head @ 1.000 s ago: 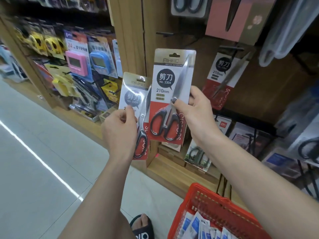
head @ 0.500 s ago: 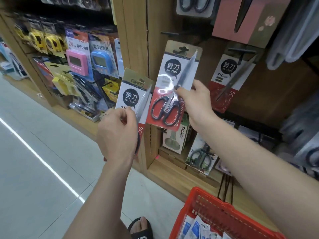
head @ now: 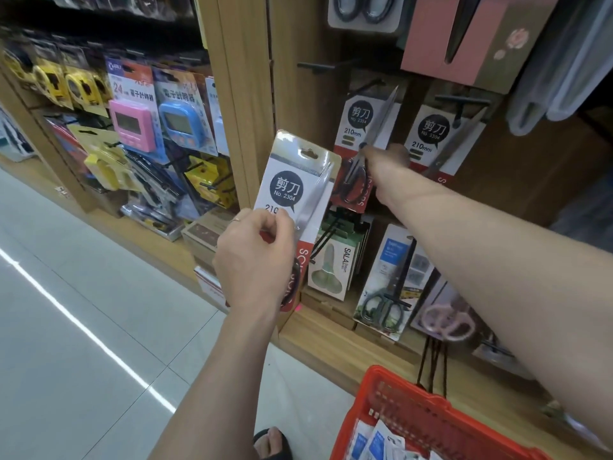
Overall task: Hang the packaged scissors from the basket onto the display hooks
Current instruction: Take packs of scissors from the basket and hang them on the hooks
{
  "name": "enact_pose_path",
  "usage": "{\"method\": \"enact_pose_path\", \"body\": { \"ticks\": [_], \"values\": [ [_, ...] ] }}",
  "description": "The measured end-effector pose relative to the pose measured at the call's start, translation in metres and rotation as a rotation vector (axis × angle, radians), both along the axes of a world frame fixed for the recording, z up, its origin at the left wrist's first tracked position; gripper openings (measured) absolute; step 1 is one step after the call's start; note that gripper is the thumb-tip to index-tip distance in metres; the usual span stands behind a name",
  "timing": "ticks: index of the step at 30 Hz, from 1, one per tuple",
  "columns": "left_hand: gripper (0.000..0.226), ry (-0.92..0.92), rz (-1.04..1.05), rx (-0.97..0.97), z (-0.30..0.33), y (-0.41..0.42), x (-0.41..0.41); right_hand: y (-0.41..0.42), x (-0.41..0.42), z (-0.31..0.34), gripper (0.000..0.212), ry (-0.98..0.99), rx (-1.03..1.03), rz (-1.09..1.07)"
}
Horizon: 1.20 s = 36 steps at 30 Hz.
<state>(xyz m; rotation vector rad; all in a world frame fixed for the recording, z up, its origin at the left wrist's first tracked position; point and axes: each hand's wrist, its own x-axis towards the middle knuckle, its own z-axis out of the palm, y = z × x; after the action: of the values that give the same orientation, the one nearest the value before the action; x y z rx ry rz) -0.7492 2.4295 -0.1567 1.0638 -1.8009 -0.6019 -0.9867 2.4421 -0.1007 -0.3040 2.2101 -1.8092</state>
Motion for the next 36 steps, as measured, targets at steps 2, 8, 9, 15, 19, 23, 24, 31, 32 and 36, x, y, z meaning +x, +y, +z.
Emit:
{"method": "enact_pose_path", "body": {
  "ticks": [2,8,9,15,19,23,24,31,32,36],
  "values": [
    [0.043,0.036,-0.024,0.026,0.001,0.001,-0.004,0.001,0.003,-0.002,0.045,-0.024,0.021,0.019],
    [0.045,0.131,-0.111,0.160,0.004,0.006,-0.012,0.025,0.038,-0.016,0.070,-0.020,0.077,0.123],
    [0.045,0.156,-0.132,0.193,0.005,0.005,-0.013,0.032,0.049,-0.017,0.065,-0.011,0.053,0.130],
    [0.045,0.311,-0.259,0.290,0.007,-0.006,-0.019,0.069,0.110,-0.021,0.037,-0.224,-0.282,0.551],
    [0.043,0.311,-0.351,0.289,0.008,-0.008,-0.020,0.071,0.120,-0.024,0.028,-0.038,-0.281,0.547],
    [0.019,0.320,-0.326,0.133,0.012,-0.015,-0.019,0.080,0.118,-0.028,0.029,0.051,-0.263,0.516],
    [0.021,0.355,-0.283,0.126,0.012,-0.019,-0.018,0.082,0.119,-0.029,0.030,0.086,-0.252,0.510],
    [0.068,0.226,-0.211,0.119,0.000,-0.038,-0.028,0.083,0.122,-0.020,0.026,0.205,-0.306,0.477],
    [0.067,0.199,-0.221,0.122,-0.001,-0.039,-0.031,0.081,0.123,-0.017,0.025,0.213,-0.310,0.472],
    [0.065,0.161,-0.211,0.130,-0.003,-0.038,-0.039,0.075,0.123,-0.008,0.023,0.272,-0.309,0.457]
  ]
}}
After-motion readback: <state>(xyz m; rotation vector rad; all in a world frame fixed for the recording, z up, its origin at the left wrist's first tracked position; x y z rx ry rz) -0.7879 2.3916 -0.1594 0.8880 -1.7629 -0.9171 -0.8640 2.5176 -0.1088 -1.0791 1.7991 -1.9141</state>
